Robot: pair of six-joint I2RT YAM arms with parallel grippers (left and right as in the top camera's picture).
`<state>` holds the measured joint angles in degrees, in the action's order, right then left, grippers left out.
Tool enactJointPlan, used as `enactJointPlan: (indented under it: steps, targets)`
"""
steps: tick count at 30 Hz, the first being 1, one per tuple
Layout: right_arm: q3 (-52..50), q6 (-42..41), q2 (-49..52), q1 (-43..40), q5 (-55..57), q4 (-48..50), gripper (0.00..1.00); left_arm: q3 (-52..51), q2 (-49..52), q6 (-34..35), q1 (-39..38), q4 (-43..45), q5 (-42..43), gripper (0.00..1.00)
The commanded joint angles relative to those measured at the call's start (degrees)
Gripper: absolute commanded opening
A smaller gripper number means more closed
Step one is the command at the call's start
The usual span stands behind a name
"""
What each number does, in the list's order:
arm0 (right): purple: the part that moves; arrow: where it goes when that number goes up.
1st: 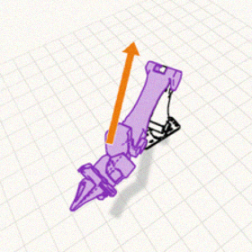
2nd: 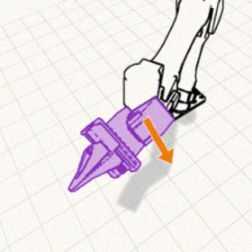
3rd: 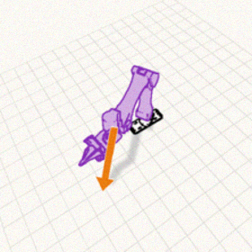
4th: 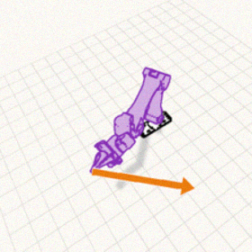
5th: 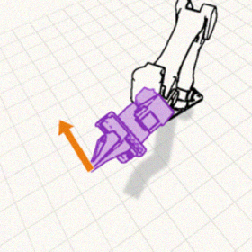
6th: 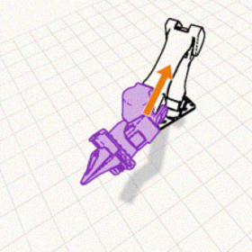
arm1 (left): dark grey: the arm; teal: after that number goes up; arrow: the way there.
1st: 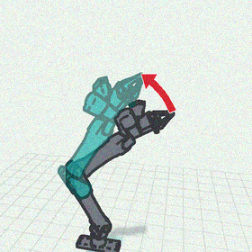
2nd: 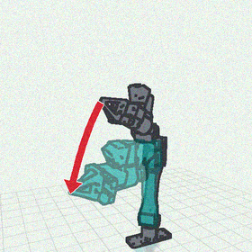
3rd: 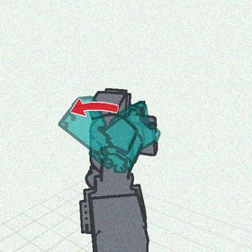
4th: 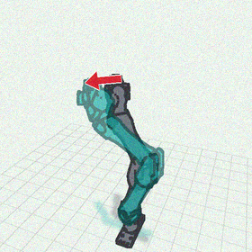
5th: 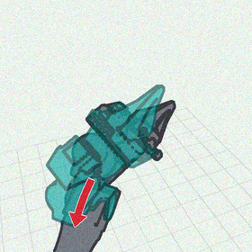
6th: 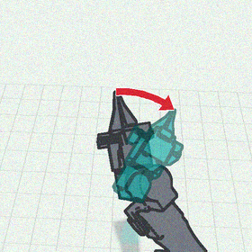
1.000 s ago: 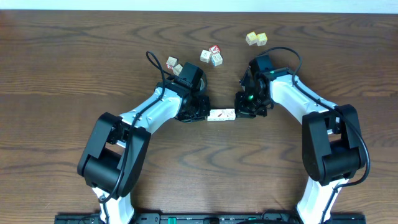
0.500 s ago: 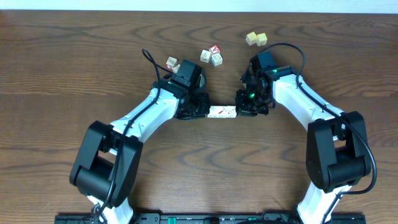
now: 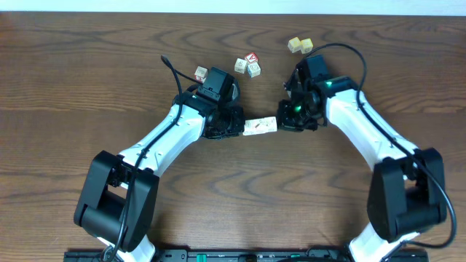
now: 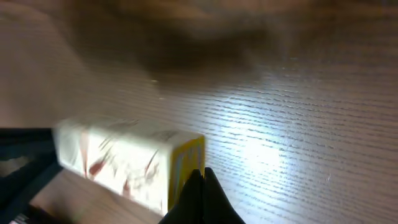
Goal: Lift 3 blocks
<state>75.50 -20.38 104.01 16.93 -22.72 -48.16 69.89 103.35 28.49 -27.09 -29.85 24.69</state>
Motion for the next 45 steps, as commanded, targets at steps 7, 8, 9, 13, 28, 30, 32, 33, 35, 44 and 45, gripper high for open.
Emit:
enactJointPlan:
  steps: [7,8,9,13,28,30,32,33,35,44,45]
  targets:
    - [1.8,-0.8,-2.2,3.7,-5.0,-1.2,0.01,0.4,-3.8,-0.3,-1.4,0.5,6.0,0.07]
    - [1.8,-0.8,-2.2,3.8,-4.7,-1.4,0.01,0.4,-3.8,-0.3,-1.4,0.5,6.0,0.07]
    - [1.8,-0.8,-2.2,3.9,-4.7,-1.4,0.01,0.4,-3.8,-0.3,-1.4,0.5,6.0,0.07]
    - [1.8,-1.1,-2.2,4.9,-4.7,-1.0,0.01,0.4,-3.8,-0.3,-1.5,0.1,6.3,0.07]
    - [1.8,-1.5,-2.2,5.7,-4.5,-0.9,0.01,0.4,-4.2,-0.3,-1.9,0.2,6.9,0.07]
    - [1.8,-1.5,-2.2,5.7,-4.5,-0.9,0.01,0.4,-4.3,-0.3,-1.9,0.2,6.9,0.07]
    - [1.8,-1.5,-2.2,5.9,-4.5,-0.9,0.01,0.4,-4.3,-0.3,-1.9,0.2,6.9,0.07]
    - [1.8,-1.5,-2.2,6.0,-4.5,-0.9,0.01,0.4,-4.3,-0.3,-1.9,0.1,6.9,0.07]
    - [1.8,-1.5,-2.2,6.2,-4.5,-0.8,0.01,0.4,-4.5,-0.3,-1.9,0.1,6.9,0.07]
    - [1.8,-1.5,-2.2,6.3,-4.5,-0.9,0.01,0.5,-5.8,-0.3,-1.9,0.2,6.8,0.07]
    - [1.8,-1.9,-2.2,6.3,-4.5,-0.9,0.01,0.5,-6.0,-0.3,-1.9,0.2,6.8,0.07]
